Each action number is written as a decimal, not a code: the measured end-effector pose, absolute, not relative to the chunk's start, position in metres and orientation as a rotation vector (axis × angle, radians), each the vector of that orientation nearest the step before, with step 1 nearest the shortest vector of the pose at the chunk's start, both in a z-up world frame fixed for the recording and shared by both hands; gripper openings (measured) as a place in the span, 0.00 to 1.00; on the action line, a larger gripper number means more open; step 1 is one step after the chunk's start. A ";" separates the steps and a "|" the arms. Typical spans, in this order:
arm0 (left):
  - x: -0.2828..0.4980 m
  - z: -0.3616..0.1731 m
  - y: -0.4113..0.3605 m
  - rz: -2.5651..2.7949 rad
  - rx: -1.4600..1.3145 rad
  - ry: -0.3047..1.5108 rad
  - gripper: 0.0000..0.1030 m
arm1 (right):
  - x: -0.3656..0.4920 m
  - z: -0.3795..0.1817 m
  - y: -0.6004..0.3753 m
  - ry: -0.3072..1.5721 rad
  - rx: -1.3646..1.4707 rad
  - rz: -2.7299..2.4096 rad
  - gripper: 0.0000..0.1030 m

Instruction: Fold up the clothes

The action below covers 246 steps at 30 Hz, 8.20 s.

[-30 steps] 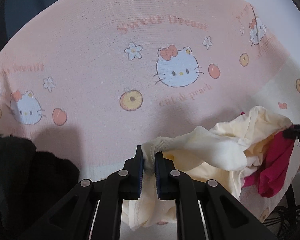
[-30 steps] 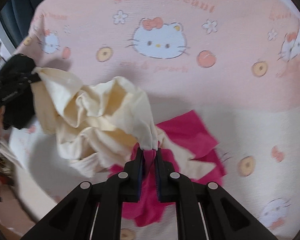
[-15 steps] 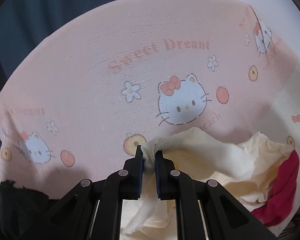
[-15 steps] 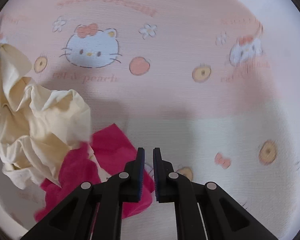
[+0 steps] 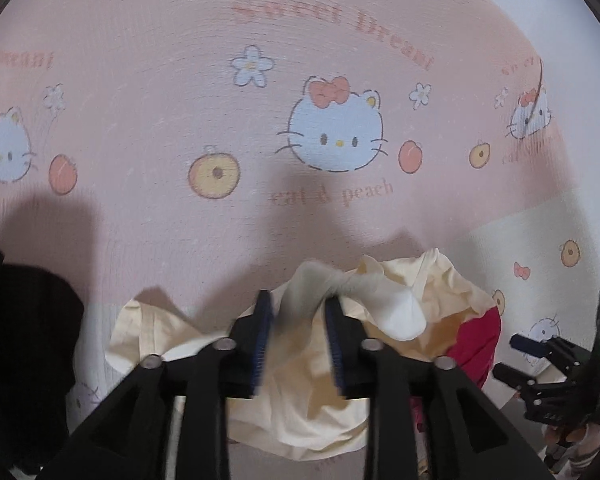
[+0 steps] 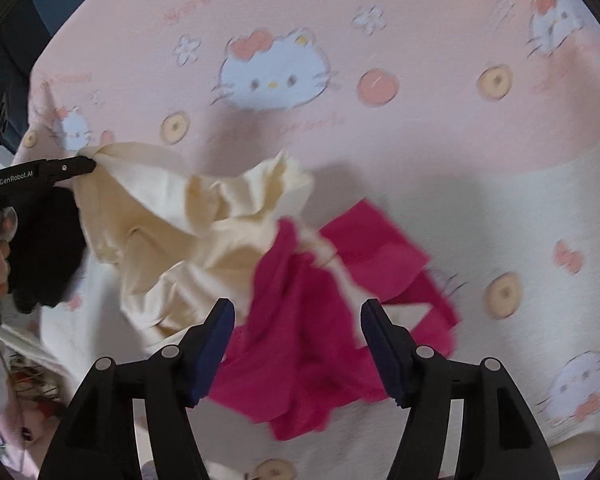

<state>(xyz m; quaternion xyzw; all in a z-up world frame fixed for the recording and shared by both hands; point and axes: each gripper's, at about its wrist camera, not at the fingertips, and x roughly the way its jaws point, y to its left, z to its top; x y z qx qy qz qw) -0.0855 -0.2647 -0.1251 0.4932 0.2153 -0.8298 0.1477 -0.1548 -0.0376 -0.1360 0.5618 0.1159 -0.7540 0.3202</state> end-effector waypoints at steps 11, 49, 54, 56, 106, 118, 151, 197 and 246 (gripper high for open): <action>-0.070 -0.126 -0.269 -2.426 1.366 0.741 0.55 | -0.127 -0.164 -0.052 0.418 1.560 -1.924 0.63; -0.059 -0.270 -0.100 -2.617 1.866 -0.019 0.14 | -0.123 -0.217 -0.047 0.352 1.638 -1.817 0.14; -0.055 -0.274 -0.124 -2.551 1.860 0.175 0.05 | -0.134 -0.216 -0.033 0.278 1.667 -1.870 0.10; -0.051 -0.269 -0.131 -2.547 1.842 0.225 0.05 | -0.135 -0.208 -0.029 0.305 1.629 -1.909 0.10; 0.027 -0.148 -0.314 -2.465 1.441 0.674 0.09 | -0.137 -0.162 -0.015 0.292 1.494 -1.932 0.09; 0.069 -0.159 -0.300 -2.401 1.242 1.090 0.57 | -0.146 -0.167 0.007 0.246 1.505 -1.998 0.09; 0.046 -0.265 -0.271 -2.273 1.513 1.178 0.57 | -0.128 -0.210 0.058 -0.087 1.678 -1.932 0.69; 0.042 -0.217 -0.312 -2.318 1.271 1.268 0.09 | -0.072 -0.297 0.025 -0.954 1.717 -1.705 0.68; 0.119 -0.147 -0.276 -2.445 1.237 0.728 0.09 | -0.154 -0.133 0.074 0.186 1.296 -2.616 0.06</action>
